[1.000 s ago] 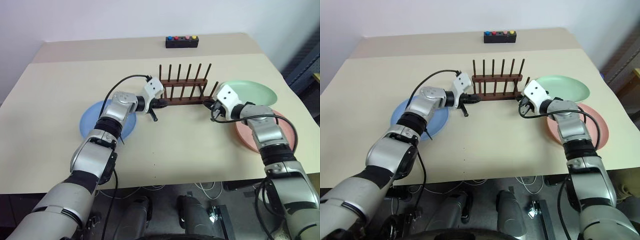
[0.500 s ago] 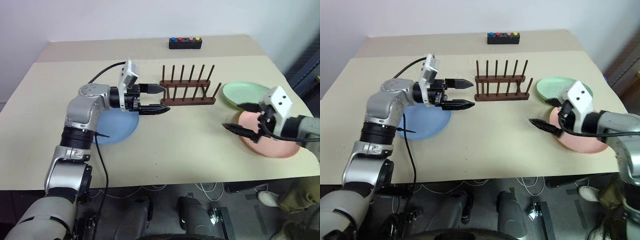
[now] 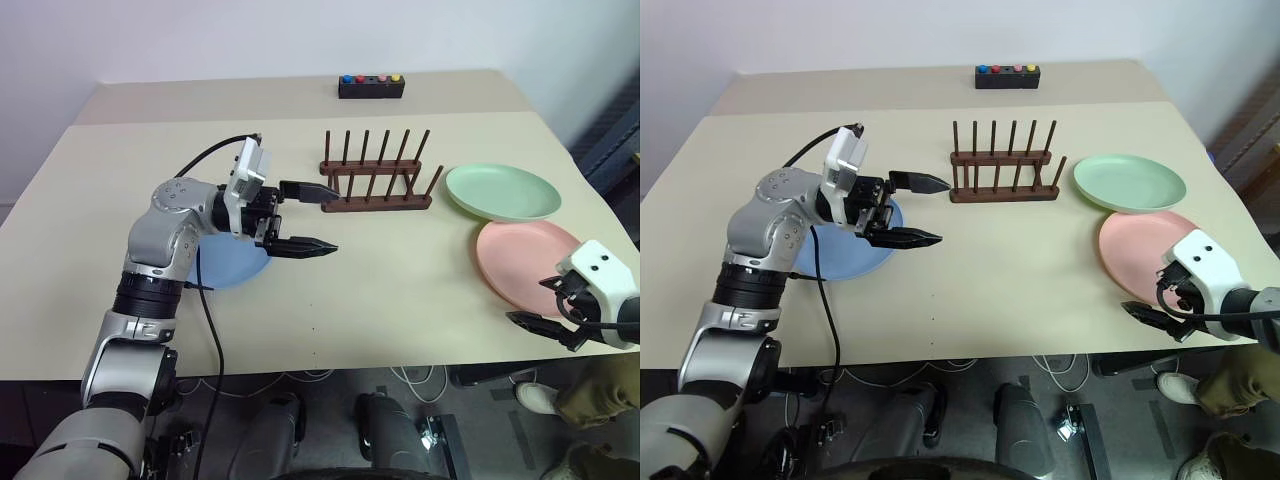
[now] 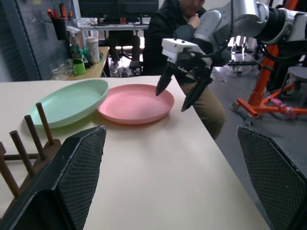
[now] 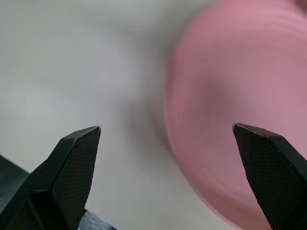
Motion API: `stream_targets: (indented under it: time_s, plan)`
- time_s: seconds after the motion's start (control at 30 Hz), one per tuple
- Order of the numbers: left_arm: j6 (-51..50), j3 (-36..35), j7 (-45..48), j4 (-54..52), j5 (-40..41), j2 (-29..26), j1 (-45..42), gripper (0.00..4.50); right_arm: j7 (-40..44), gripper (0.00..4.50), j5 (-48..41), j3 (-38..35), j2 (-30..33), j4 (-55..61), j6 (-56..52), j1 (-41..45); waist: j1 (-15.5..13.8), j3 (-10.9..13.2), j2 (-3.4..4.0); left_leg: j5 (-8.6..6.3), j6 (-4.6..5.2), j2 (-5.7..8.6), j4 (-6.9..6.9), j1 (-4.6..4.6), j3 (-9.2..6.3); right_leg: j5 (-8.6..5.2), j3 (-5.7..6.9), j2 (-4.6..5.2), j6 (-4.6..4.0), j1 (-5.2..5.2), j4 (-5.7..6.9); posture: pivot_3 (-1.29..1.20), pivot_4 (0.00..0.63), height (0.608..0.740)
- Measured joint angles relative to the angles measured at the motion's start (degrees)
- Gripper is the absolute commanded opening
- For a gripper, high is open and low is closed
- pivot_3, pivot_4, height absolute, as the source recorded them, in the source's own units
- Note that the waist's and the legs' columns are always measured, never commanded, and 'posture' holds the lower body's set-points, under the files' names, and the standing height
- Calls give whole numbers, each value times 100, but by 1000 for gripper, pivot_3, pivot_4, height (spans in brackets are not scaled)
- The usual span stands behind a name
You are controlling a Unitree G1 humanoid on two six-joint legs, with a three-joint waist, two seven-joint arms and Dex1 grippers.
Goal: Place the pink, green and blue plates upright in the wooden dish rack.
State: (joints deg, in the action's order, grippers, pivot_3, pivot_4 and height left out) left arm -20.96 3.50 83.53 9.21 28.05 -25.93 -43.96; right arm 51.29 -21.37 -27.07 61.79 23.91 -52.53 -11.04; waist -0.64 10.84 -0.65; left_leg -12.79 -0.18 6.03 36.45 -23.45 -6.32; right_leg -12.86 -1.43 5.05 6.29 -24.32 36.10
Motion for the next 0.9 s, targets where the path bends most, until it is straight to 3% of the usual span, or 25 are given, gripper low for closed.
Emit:
stream_targets:
  time_s: [0.03, 0.13, 0.37, 0.4, 0.73, 0.9]
  plan:
    - [0, 0, 9, -13, 9, -5, 33, 4468, 5, 4500, 10, 15, 0, -36, -1, -3, -1, 0, 0, 0, 0, 0, 0, 0, 0, 0, 0, -1, 0, 0, 0, 0, 150, 740]
    - [-29, 0, 27, -55, 58, -37, 59, 4500, 47, 3681, 25, 53, 21, -64, 12, -13, -5, 0, -1, 0, 0, 1, 1, 0, 0, 0, 0, -2, 0, 0, -1, 0, 150, 740]
    - [-79, 2, -18, -149, 90, -102, 120, 4500, 7, 232, 529, 819, 265, -677, 603, 82, -3, 0, 0, 0, 0, 1, 1, 0, 1, 0, 1, -2, 0, 0, -1, 0, 150, 740]
    - [-75, 2, -29, -147, 89, -100, 120, 4500, 9, 70, 559, 858, 276, -716, 717, 106, -3, 0, 0, 0, 0, 1, 1, 0, 1, 0, 1, -2, 0, 1, -1, 0, 150, 740]
    - [-73, 14, -35, -147, 128, -90, 170, 4500, 133, 70, 741, 970, 443, -797, 771, 256, -8, 2, -3, -1, 2, 1, 1, -1, -1, -1, 2, -2, 1, 1, -2, 0, 150, 740]
    - [-90, 8, -31, -155, 150, -115, 179, 4500, 696, 70, 477, 432, 705, -293, 250, -218, -14, 1, -2, -2, 3, 1, 2, -2, -1, -1, 3, -2, 1, 1, -3, 0, 150, 740]
